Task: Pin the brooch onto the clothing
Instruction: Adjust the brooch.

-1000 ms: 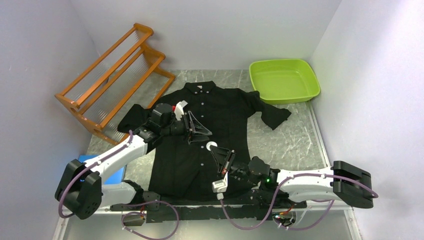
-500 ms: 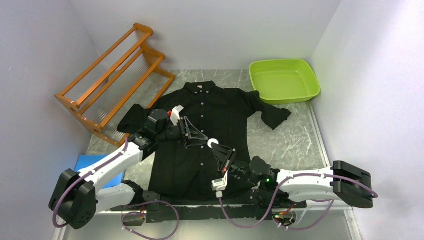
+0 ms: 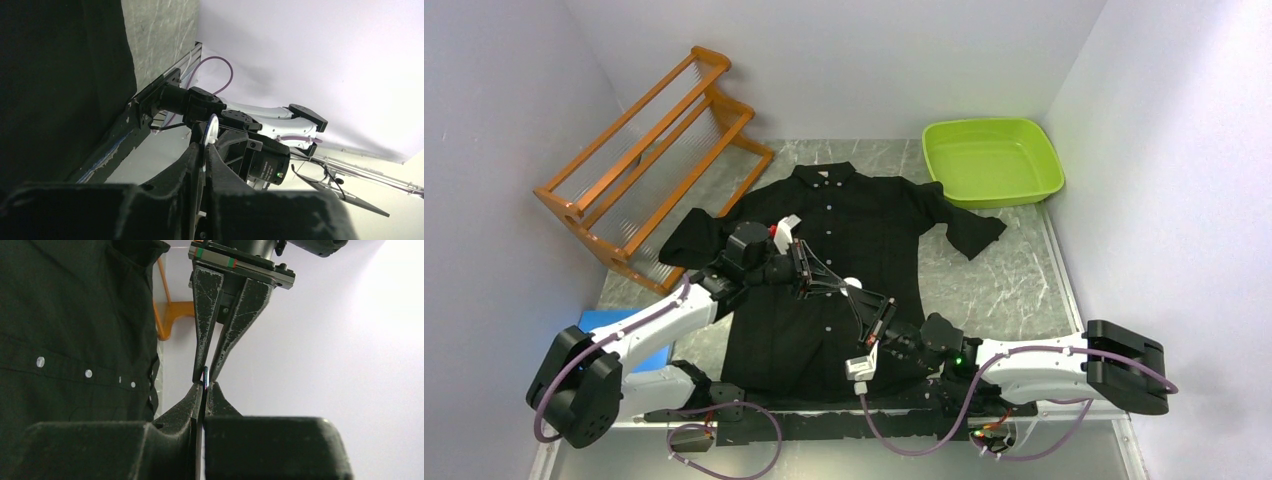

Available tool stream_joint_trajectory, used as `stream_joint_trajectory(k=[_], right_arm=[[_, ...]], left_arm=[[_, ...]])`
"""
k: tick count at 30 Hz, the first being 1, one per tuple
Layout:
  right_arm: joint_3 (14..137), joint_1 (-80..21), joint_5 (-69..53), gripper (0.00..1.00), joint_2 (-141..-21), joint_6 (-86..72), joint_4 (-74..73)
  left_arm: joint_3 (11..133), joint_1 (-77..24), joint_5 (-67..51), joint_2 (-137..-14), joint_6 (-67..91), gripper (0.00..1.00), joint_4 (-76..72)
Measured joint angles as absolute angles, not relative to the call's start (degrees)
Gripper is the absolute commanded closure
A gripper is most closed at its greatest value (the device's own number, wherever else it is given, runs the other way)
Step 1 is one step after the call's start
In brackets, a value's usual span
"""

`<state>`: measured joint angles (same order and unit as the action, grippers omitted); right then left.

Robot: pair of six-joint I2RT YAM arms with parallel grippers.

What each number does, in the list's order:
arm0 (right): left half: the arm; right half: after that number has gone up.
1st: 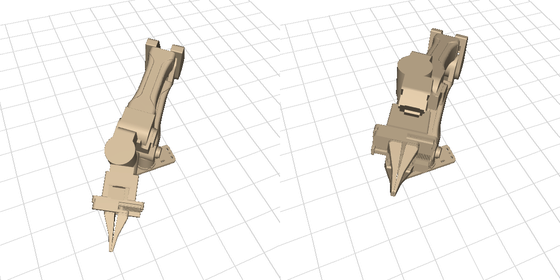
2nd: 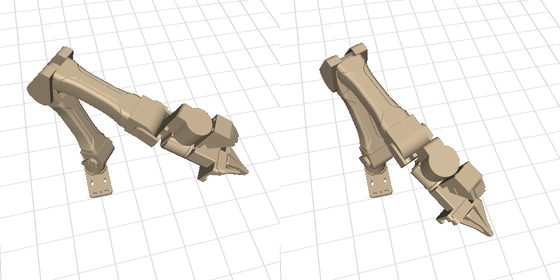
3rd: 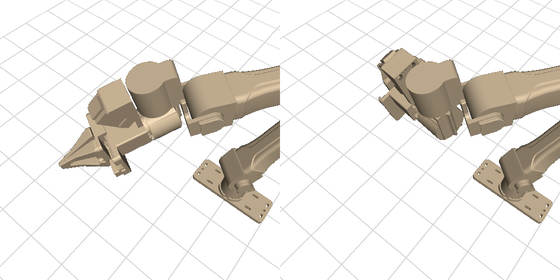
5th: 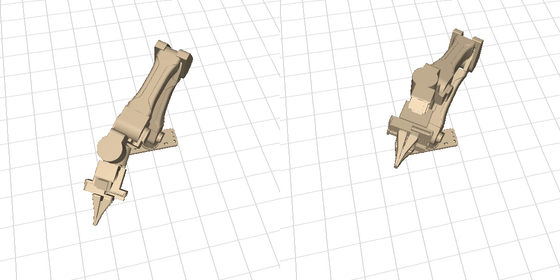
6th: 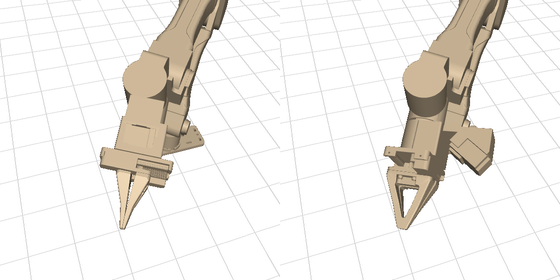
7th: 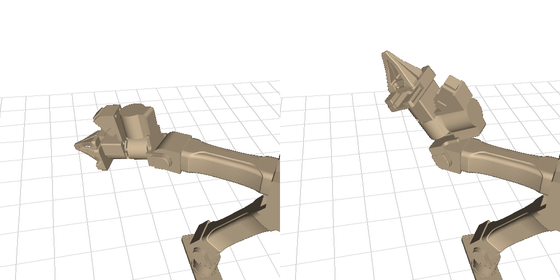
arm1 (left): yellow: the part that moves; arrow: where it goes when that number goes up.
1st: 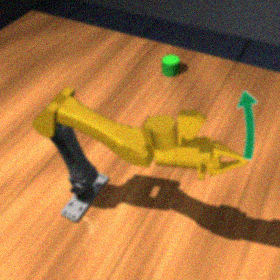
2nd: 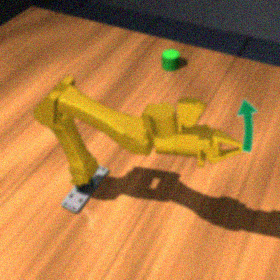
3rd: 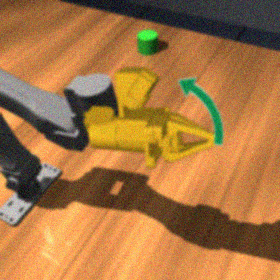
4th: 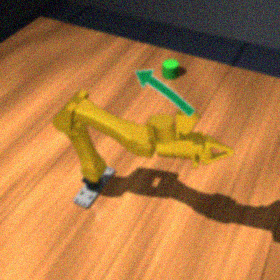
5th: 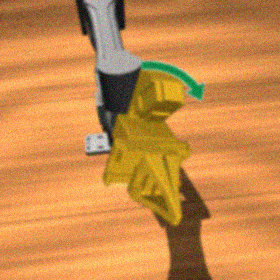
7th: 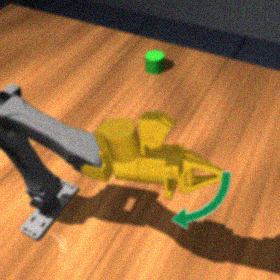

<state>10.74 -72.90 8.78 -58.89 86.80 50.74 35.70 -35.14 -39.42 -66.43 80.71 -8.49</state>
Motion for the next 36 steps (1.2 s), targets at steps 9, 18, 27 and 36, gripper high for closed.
stream_joint_trajectory(k=[9,18,27,36], right_arm=[[10.74,-72.93,9.96,0.2,-58.94,85.25,51.16],[10.85,-72.38,8.91,0.0,-57.41,64.71,54.06],[22.79,-57.21,8.84,0.0,-46.83,19.51,38.92],[25.67,-36.25,-23.05,0.0,-49.19,-10.35,30.79]], left_arm=[[36.05,-35.35,-38.85,-66.85,79.88,0.97,-9.43],[41.34,-35.62,-24.18,-59.81,66.59,0.97,8.73],[42.5,-35.62,-16.16,-57.04,47.92,0.97,15.57],[42.5,-35.62,-21.76,-52.27,28.77,0.97,10.15]])
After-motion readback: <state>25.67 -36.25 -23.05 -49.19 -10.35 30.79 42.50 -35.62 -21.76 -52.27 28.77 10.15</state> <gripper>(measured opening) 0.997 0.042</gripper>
